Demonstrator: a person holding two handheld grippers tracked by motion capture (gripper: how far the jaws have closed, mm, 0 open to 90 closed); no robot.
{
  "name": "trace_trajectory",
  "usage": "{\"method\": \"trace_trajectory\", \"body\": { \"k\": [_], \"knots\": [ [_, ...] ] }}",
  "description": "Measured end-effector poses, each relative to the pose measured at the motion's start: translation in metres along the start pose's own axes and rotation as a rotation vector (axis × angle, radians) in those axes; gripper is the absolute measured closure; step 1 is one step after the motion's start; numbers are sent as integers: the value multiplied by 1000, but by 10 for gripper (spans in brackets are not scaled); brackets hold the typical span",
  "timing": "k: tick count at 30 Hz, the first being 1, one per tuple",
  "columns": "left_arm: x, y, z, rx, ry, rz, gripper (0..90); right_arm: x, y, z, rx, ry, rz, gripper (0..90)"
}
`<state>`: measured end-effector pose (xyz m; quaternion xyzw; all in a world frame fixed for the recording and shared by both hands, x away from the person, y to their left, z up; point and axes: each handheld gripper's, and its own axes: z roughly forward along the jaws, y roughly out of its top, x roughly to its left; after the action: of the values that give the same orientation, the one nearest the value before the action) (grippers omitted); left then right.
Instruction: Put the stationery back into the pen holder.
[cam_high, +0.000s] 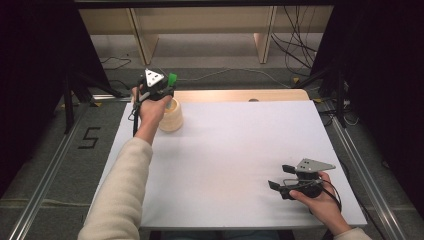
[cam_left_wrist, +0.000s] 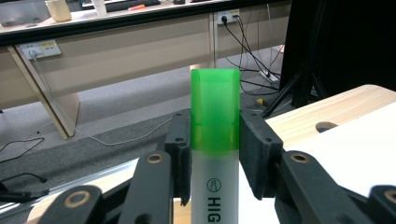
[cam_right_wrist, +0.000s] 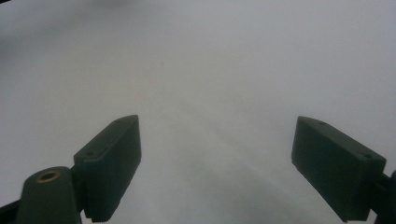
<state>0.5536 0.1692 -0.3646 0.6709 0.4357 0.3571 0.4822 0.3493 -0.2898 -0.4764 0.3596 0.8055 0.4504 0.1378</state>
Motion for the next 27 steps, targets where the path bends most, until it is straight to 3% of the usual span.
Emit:
{"method": "trace_trajectory", "body": {
  "k": [27],
  "knots": [
    [8,-19,8,5,-10,-1,666,1,0,0,3,1,-1,169]
  ]
}}
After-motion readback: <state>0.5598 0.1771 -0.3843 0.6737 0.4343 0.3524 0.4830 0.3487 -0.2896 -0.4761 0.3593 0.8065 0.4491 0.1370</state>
